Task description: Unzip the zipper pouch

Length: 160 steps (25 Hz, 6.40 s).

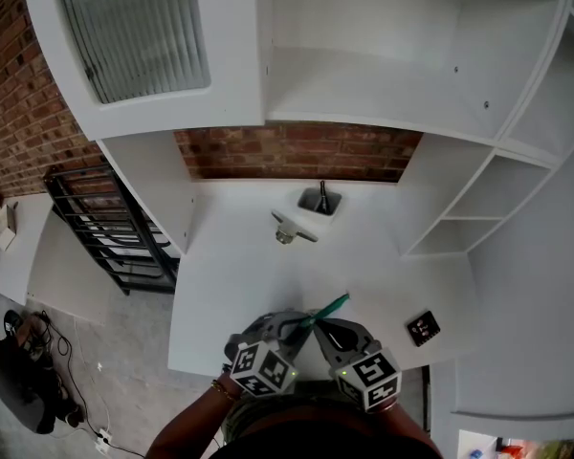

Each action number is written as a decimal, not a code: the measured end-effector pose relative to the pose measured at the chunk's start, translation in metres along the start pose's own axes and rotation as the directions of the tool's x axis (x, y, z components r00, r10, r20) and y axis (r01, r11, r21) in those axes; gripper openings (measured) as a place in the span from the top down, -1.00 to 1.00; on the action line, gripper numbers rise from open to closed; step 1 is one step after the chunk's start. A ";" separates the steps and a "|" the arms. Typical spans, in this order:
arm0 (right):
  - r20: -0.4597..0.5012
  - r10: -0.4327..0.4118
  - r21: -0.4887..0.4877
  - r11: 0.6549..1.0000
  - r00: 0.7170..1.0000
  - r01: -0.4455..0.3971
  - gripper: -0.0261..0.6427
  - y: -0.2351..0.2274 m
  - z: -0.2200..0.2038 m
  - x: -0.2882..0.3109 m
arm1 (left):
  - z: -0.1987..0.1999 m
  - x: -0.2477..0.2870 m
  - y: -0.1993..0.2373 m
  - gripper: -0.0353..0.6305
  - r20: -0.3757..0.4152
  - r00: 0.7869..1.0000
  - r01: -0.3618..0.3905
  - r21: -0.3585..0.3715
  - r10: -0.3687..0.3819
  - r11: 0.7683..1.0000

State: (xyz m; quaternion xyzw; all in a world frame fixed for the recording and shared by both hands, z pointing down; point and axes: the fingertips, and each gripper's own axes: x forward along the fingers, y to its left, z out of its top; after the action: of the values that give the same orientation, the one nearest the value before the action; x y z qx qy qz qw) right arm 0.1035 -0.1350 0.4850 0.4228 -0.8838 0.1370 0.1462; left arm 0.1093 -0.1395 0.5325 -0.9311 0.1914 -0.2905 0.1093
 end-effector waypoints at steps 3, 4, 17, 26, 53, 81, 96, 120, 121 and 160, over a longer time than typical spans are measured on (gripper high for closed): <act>0.005 -0.021 -0.026 0.999 1.000 0.021 0.90 0.000 0.001 0.000 | 0.001 -0.001 -0.001 0.82 0.005 1.000 0.005 -0.003 -0.005 1.000; 0.002 -0.036 -0.048 0.998 0.999 0.036 0.90 0.000 0.000 0.000 | 0.001 -0.001 -0.001 0.82 0.003 1.000 0.007 -0.002 -0.007 1.000; -0.059 -0.150 -0.148 0.979 0.987 0.140 0.91 -0.016 -0.010 0.001 | -0.002 -0.007 -0.004 0.83 -0.003 1.000 0.010 -0.022 -0.010 1.000; -0.088 -0.204 -0.137 0.972 0.975 0.191 0.91 -0.032 -0.017 -0.001 | 0.000 -0.015 -0.007 0.83 0.015 0.999 0.032 -0.081 -0.030 0.996; -0.130 -0.269 -0.149 0.957 0.954 0.249 0.90 -0.053 -0.033 -0.005 | -0.021 -0.062 -0.011 0.83 0.100 0.995 0.039 -0.403 0.002 0.914; -0.113 -0.171 -0.090 0.983 0.979 0.161 0.90 -0.053 -0.041 0.000 | -0.030 -0.078 -0.009 0.83 0.079 0.985 -0.094 -0.505 0.154 0.858; -0.047 -0.078 -0.006 0.997 0.996 0.078 0.81 -0.059 -0.053 -0.022 | -0.030 -0.075 0.076 0.83 0.040 0.933 -0.295 -0.487 0.359 0.822; -0.088 -0.040 -0.023 0.999 0.995 0.038 0.81 -0.063 -0.064 -0.036 | -0.076 0.013 0.175 0.83 0.096 0.938 -0.235 -0.526 0.332 0.817; -0.087 -0.038 -0.022 0.999 0.995 0.036 0.81 -0.062 -0.063 -0.035 | -0.080 0.015 0.173 0.83 0.096 0.940 -0.226 -0.548 0.329 0.805; -0.063 0.064 -0.095 0.993 0.996 -0.070 0.81 -0.017 -0.054 -0.030 | -0.104 0.020 0.033 0.41 -0.001 0.970 -0.157 -0.765 0.244 0.625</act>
State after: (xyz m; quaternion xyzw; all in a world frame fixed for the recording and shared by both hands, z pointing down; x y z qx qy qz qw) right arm 0.1427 -0.1048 0.5251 0.3810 -0.8983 0.1115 0.1884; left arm 0.0542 -0.1874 0.6157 -0.8773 0.3919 -0.1213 -0.2490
